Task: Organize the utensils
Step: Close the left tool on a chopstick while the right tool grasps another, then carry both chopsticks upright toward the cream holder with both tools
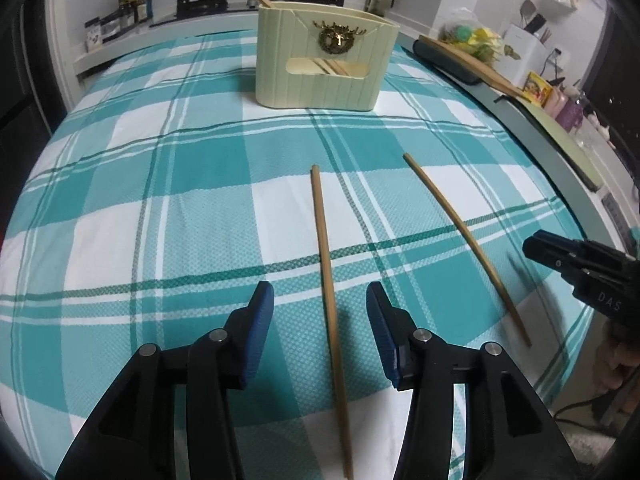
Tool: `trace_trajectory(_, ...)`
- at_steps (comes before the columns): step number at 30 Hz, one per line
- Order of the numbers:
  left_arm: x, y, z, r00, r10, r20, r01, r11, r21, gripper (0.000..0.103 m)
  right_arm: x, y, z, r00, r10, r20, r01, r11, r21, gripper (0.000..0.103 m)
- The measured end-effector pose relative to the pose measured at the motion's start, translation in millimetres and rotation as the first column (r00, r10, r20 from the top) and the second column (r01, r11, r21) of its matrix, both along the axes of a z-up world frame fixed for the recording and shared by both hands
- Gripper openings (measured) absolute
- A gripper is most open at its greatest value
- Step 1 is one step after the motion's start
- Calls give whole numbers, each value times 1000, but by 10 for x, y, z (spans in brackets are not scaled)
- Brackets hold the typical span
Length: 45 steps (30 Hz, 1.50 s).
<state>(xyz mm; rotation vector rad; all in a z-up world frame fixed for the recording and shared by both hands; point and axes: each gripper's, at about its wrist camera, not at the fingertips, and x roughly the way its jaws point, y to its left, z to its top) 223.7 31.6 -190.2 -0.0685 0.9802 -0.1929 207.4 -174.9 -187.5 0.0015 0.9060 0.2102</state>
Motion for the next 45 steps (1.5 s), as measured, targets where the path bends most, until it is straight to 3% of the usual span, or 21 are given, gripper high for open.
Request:
trace_trajectory(9, 412, -48, 5, 998, -59, -14, 59, 998, 28, 50, 291, 135, 48, 990, 121, -68, -119, 992, 29, 31)
trace_trajectory(17, 846, -75, -246, 995, -47, -84, 52, 997, 63, 49, 788, 369, -151, 967, 204, -150, -210, 978, -20, 31)
trace_trajectory(21, 948, -136, -235, 995, -61, -80, 68, 994, 88, 48, 1026, 481, -287, 951, 235, -200, -248, 968, -44, 31)
trace_trajectory(23, 1006, -179, -236, 994, -69, -86, 78, 992, 104, 39, 1112, 559, -283, 949, 252, -188, -269, 960, -72, 31)
trace_trajectory(25, 1047, -222, -226, 992, -84, -92, 94, 990, 109, 18, 1232, 650, -274, 947, 256, -193, -277, 957, -91, 31)
trace_trajectory(27, 1084, -252, -226, 991, -91, -98, 101, 989, 106, 7, 1343, 731, -282, 944, 260, -202, -285, 953, -106, 29)
trace_trajectory(28, 1095, -259, -222, 992, -89, -92, 99, 989, 106, 5, 1400, 778, -281, 946, 258, -197, -285, 951, -117, 26)
trace_trajectory(30, 1102, -253, -203, 994, -79, -79, 87, 991, 102, 4, 1475, 815, -281, 949, 252, -190, -280, 950, -138, 8)
trace_trajectory(33, 1050, -159, -51, 998, -50, -30, 52, 996, 66, 4, 1544, 778, -255, 953, 231, -195, -253, 962, -99, 7)
trace_trajectory(40, 724, 139, 645, 989, 9, 146, -6, 1000, -25, 4, 1215, 530, 290, 976, 219, -21, -217, 975, 54, 7)
trace_trajectory(45, 427, 255, 1104, 966, 36, 256, -19, 997, -70, 4, 833, 432, 833, 966, 216, 139, -229, 970, 83, 7)
